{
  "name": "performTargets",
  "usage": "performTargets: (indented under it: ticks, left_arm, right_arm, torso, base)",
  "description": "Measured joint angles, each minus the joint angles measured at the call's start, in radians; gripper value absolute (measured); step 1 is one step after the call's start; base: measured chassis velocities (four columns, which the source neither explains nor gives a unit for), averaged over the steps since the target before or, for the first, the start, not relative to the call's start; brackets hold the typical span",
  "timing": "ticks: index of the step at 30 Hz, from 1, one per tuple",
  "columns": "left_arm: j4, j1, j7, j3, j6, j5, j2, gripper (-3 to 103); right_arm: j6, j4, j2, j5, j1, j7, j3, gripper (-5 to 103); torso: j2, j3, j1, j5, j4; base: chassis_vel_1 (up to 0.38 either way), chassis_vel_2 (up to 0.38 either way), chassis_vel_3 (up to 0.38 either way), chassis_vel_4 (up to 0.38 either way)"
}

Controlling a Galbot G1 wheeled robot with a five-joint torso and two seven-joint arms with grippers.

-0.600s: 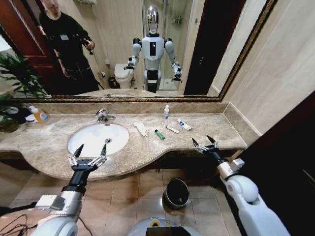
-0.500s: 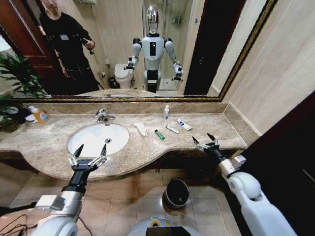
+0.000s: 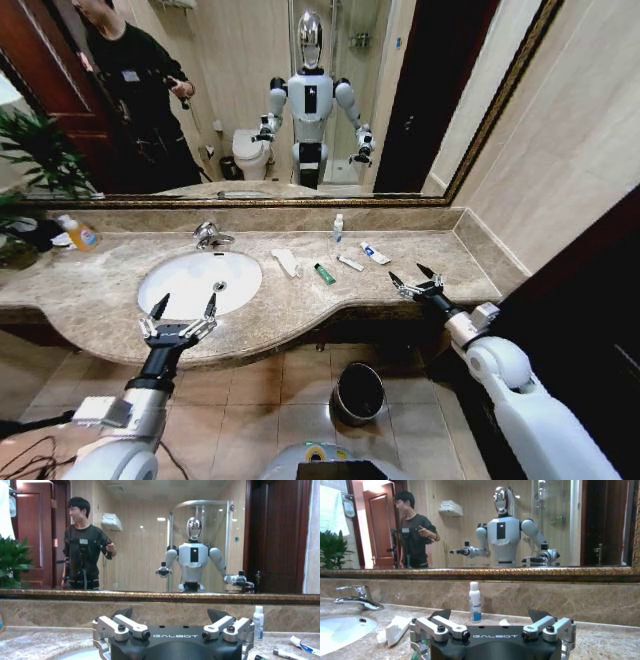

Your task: Pick up the trash from the sink and place it in the trash bin.

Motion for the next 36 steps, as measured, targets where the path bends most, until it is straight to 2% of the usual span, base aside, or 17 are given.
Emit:
performTargets:
  ticks: [12,23,27,31,33,36]
  left_arm:
    - [0.0,0.0,0.0,0.0,0.0,0.0,0.0,100]
    - [0.0,0.0,0.0,0.0,0.0,0.0,0.0,100]
    - [0.0,0.0,0.0,0.0,0.0,0.0,0.0,100]
    - [0.0,0.0,0.0,0.0,0.0,0.0,0.0,100]
    - [0.0,0.0,0.0,0.0,0.0,0.0,0.0,100]
    - [0.0,0.0,0.0,0.0,0.0,0.0,0.0,100]
  right_arm:
    - [-0.029,-0.008,-0.011,0.001,0.04,0.057,-0.028,100]
    - [-0.035,-0.137,-0.098,0.032,0.172,0.054,-0.075,100]
    - [-0.031,-0.215,-0.119,0.032,0.25,0.039,-0.134,100]
    - [-0.032,-0.294,-0.128,0.031,0.349,0.021,-0.24,100]
    - [-0.034,-0.308,-0.126,0.031,0.37,0.02,-0.263,100]
    - [-0.061,-0.364,-0.102,0.024,0.464,0.016,-0.355,100]
  torso:
    - [0.0,0.0,0.0,0.0001,0.0]
    - [0.0,0.0,0.0,0.0,0.0]
    - [0.0,0.0,0.0,0.0001,0.0]
    - [0.0,0.0,0.0,0.0,0.0]
    - [0.0,0.0,0.0,-0.0001,0.0]
    - [0.0,0.0,0.0,-0.0002,0.0]
  base:
    - [0.0,0.0,0.0,0.0]
    - [0.0,0.0,0.0,0.0]
    - [0.0,0.0,0.0,0.0]
    - [0.0,0.0,0.0,0.0]
    - [0.0,0.0,0.0,0.0]
    - [0.0,0.0,0.0,0.0]
